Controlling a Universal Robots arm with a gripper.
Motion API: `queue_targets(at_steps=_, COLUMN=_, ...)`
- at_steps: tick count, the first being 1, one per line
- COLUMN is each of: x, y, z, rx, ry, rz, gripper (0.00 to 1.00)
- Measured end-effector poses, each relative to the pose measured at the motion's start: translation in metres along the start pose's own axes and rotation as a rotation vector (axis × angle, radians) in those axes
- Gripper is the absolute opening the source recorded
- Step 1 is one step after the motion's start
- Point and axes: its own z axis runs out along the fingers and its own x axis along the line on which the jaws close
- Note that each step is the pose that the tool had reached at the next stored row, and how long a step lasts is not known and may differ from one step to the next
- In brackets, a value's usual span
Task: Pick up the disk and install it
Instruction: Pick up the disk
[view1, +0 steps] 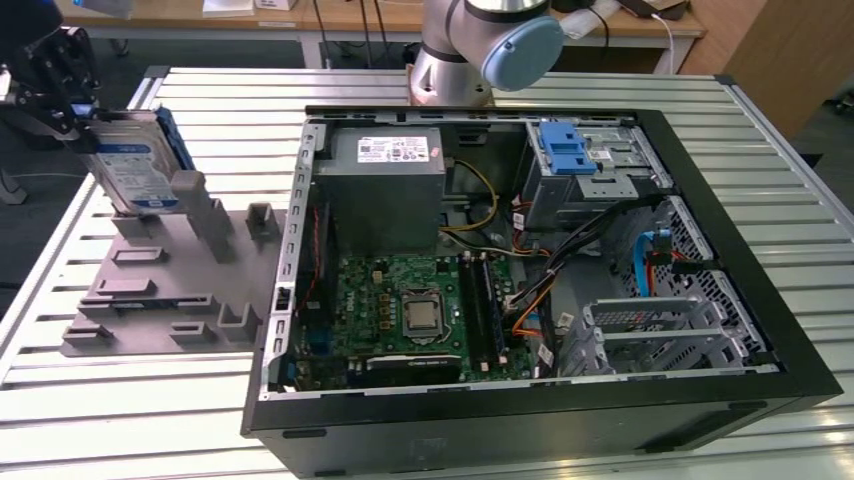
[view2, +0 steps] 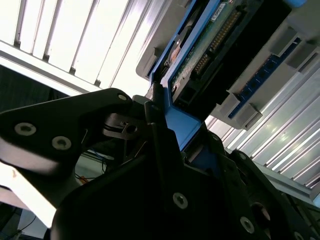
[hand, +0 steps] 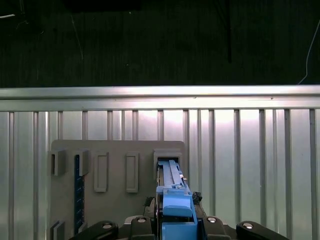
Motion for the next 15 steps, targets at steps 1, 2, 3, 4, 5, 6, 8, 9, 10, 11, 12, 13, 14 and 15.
queue_targets(at_steps=1, x=0.0, y=0.0, z=-0.0004, rx=0.0001, ry=0.0, rz=0.0, gripper=0.36)
queue_targets(at_steps=2, x=0.0, y=0.0, z=-0.0008, rx=0.0001, ry=0.0, rz=0.0, gripper=0.36)
queue_targets(at_steps=3, x=0.0, y=0.0, z=-0.0013, rx=-0.0001, ry=-0.0001, rz=0.0, gripper=0.36)
queue_targets(at_steps=4, x=0.0, y=0.0, z=-0.0017, rx=0.0, ry=-0.0001, rz=0.0, gripper=0.36)
queue_targets(at_steps=5, x=0.0, y=0.0, z=-0.002, rx=0.0001, ry=-0.0001, rz=0.0, gripper=0.36)
queue_targets(at_steps=6, x=0.0, y=0.0, z=-0.0025, rx=0.0, ry=0.0, rz=0.0, gripper=0.36)
queue_targets(at_steps=8, x=0.0, y=0.0001, z=-0.0035, rx=0.0, ry=0.0, rz=0.0, gripper=0.36)
queue_targets(at_steps=9, x=0.0, y=0.0, z=-0.004, rx=0.0, ry=0.0, rz=0.0, gripper=0.36)
queue_targets(at_steps=10, x=0.0, y=0.0, z=-0.0045, rx=0.0, ry=0.0, rz=0.0, gripper=0.36)
queue_targets(at_steps=11, x=0.0, y=0.0, z=-0.0049, rx=0.0, ry=0.0, rz=0.0, gripper=0.36)
queue_targets(at_steps=12, x=0.0, y=0.0, z=-0.0054, rx=0.0001, ry=-0.0001, rz=0.0, gripper=0.36)
queue_targets(at_steps=13, x=0.0, y=0.0001, z=-0.0059, rx=0.0001, ry=0.0, rz=0.0, gripper=0.36)
queue_targets(at_steps=14, x=0.0, y=0.0001, z=-0.0064, rx=0.0, ry=0.0, rz=0.0, gripper=0.36)
queue_targets(at_steps=15, x=0.0, y=0.0001, z=-0.0068, rx=0.0, ry=0.0, rz=0.0, gripper=0.36)
